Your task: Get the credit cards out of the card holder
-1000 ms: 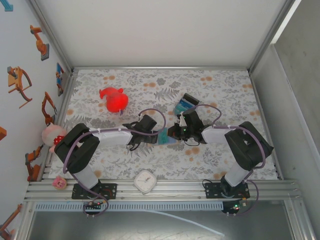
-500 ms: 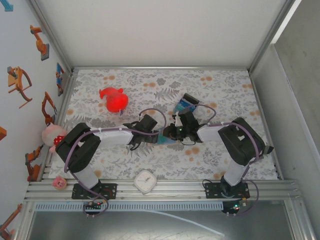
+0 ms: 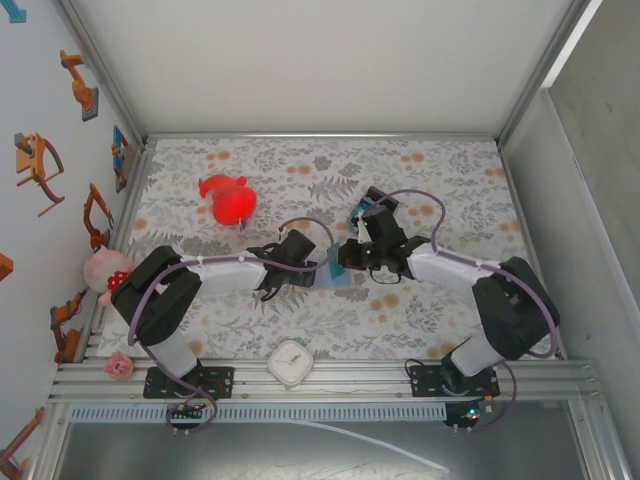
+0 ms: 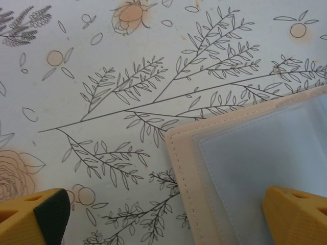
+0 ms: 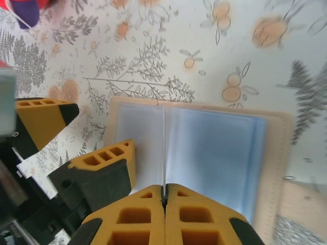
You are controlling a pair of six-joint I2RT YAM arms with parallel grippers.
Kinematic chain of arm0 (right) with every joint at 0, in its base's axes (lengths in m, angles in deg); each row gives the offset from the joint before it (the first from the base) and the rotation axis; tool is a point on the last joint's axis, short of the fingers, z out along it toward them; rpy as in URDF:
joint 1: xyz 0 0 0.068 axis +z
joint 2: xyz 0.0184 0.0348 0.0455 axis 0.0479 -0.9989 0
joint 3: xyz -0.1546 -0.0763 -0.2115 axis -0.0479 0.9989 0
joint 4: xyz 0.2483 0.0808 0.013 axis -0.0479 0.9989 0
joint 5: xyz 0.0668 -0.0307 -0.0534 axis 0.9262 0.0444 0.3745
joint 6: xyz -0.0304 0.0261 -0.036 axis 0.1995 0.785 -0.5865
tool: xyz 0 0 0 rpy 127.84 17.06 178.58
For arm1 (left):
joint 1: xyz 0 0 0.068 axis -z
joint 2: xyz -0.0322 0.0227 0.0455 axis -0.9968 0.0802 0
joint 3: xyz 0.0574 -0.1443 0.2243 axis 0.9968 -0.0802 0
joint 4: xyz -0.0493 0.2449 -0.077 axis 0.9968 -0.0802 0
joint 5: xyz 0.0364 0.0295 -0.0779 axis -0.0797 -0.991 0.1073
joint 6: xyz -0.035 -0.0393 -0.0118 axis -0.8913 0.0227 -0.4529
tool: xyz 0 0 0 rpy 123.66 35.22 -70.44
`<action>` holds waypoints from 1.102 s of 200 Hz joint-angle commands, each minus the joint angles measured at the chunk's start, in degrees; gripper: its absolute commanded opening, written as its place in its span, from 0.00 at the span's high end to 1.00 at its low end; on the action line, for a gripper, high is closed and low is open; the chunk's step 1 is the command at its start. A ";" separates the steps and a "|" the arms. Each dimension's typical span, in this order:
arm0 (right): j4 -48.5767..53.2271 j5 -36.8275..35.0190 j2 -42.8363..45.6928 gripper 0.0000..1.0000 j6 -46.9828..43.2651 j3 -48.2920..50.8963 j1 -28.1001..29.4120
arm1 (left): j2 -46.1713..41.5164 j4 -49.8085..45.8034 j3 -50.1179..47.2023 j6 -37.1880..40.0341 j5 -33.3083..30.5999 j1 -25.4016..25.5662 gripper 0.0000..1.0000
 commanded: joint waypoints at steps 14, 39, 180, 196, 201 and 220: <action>12.99 -11.35 6.15 1.00 -12.51 -4.97 -0.47 | -1.76 1.17 -1.15 5.19 -3.41 0.04 0.03; 16.87 -15.34 8.09 1.00 -19.91 -8.39 -2.12 | -2.41 2.94 -1.77 7.98 -4.15 -0.14 0.03; 22.57 -18.52 -7.13 1.00 -54.17 -24.97 -8.57 | -13.74 1.48 -4.88 8.25 -5.24 -0.63 0.03; 23.00 -18.03 -9.26 1.00 -55.55 -26.27 -9.20 | -15.31 1.17 -5.36 7.77 -5.46 -0.67 0.03; 23.25 -17.83 -9.89 1.00 -55.82 -26.73 -9.38 | -15.73 1.11 -5.57 7.60 -5.51 -0.62 0.03; 23.79 -16.66 -11.45 1.00 -57.03 -27.93 -9.84 | -17.29 0.90 -6.15 7.16 -6.01 -0.66 0.03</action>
